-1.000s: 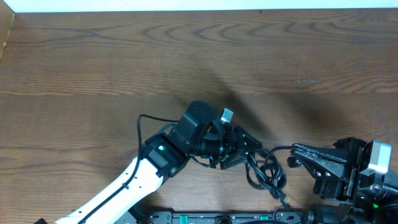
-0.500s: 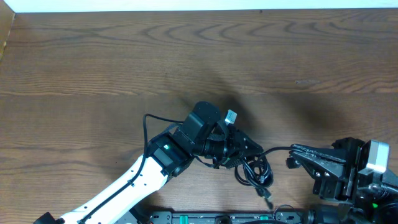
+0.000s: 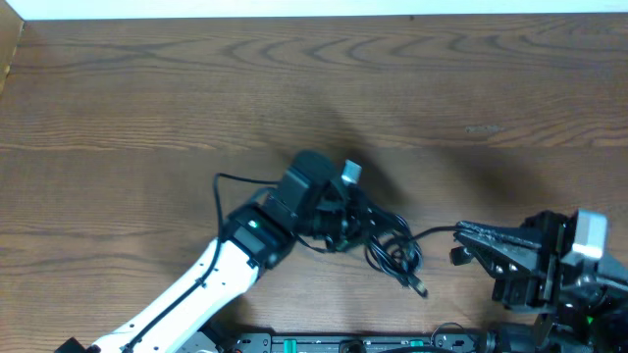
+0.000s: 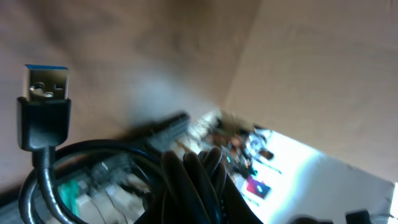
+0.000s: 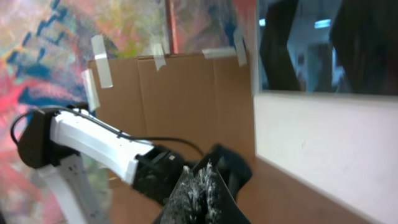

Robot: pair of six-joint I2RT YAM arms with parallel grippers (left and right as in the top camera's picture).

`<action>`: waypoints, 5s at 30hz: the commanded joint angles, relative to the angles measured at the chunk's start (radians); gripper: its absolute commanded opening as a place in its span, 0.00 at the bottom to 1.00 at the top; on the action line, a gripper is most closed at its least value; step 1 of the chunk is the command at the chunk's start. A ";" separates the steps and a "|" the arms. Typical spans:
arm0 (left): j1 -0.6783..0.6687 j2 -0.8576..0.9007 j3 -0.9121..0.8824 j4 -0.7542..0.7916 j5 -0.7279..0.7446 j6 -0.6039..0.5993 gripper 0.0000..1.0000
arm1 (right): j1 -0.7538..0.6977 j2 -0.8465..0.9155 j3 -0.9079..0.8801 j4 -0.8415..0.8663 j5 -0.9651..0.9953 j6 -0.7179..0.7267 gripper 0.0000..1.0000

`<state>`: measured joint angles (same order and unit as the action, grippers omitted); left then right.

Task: Untangle cables

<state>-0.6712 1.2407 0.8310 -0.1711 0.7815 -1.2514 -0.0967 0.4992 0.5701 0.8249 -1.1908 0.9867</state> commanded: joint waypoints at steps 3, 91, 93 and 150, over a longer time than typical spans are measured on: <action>0.108 -0.001 0.016 -0.025 -0.048 0.199 0.08 | 0.005 -0.008 0.010 -0.192 0.028 -0.040 0.01; 0.149 -0.011 0.016 0.869 0.225 0.606 0.08 | 0.005 -0.008 0.010 -0.945 -0.345 -0.936 0.75; 0.149 -0.019 0.016 0.849 0.209 0.635 0.07 | 0.005 -0.008 0.010 -0.945 -0.323 -0.936 0.75; 0.119 -0.184 0.016 0.561 0.525 1.352 0.07 | 0.006 -0.008 0.010 -0.924 -0.211 -0.954 0.74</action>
<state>-0.5911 1.0698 0.8307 0.3737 1.1000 0.0315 -0.0940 0.4957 0.5732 -0.0959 -1.4124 0.0372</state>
